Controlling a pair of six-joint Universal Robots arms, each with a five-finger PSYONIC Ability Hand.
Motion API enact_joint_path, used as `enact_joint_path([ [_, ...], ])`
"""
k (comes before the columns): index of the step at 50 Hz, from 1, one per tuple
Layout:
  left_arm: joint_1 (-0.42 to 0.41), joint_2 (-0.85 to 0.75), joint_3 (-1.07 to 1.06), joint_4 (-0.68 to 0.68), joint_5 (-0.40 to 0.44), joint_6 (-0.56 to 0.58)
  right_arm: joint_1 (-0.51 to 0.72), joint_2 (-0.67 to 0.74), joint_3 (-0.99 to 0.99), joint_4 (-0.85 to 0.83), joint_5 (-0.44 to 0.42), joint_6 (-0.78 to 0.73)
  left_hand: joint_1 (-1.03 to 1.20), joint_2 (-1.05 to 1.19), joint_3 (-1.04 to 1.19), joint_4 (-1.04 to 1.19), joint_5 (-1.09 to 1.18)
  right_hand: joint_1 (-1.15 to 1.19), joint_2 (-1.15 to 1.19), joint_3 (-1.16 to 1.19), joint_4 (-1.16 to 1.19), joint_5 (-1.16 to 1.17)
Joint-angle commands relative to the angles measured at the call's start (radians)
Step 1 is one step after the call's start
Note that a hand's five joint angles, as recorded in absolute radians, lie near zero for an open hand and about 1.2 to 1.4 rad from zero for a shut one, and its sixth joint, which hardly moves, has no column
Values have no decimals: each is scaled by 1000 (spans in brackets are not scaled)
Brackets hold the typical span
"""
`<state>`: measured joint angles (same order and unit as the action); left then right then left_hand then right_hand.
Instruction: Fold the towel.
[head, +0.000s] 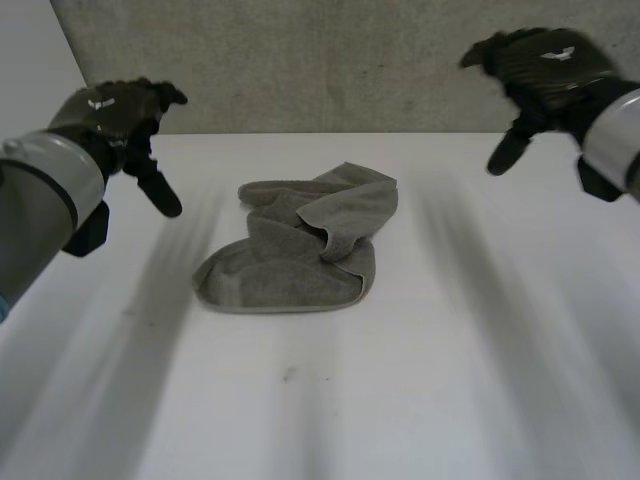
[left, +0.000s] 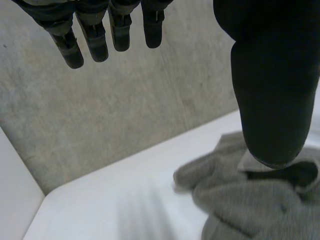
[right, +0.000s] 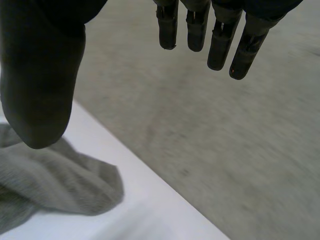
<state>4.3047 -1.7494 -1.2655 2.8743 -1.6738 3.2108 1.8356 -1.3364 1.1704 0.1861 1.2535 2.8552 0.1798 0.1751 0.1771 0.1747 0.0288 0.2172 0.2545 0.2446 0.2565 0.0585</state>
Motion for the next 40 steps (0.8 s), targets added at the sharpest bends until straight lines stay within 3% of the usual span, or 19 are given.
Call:
enact_joint_path([
  [1,44,-1,-190,135,43,142,114,190,-112,-4,-129,-276,25,30,28,30,1,-43,-80,-70,-82,-58],
  [10,127,-15,-449,358,245,288,195,333,-161,-16,-148,-419,48,53,51,54,25,-43,-80,-70,-82,-58],
  [18,128,-105,-540,479,339,353,261,459,-195,-33,-141,-588,60,65,63,65,37,-43,-80,-70,-82,-58],
  [25,128,-210,-546,568,356,382,304,572,-218,-91,-131,-801,131,135,133,136,107,-43,-80,-70,-82,-58],
  [33,133,-302,-535,646,361,449,321,648,-255,-119,-120,-841,216,220,218,221,192,-30,-67,-57,-69,-45],
  [40,142,-325,-525,735,362,462,323,736,-339,-120,-59,-847,395,399,397,400,371,85,47,57,45,69],
])
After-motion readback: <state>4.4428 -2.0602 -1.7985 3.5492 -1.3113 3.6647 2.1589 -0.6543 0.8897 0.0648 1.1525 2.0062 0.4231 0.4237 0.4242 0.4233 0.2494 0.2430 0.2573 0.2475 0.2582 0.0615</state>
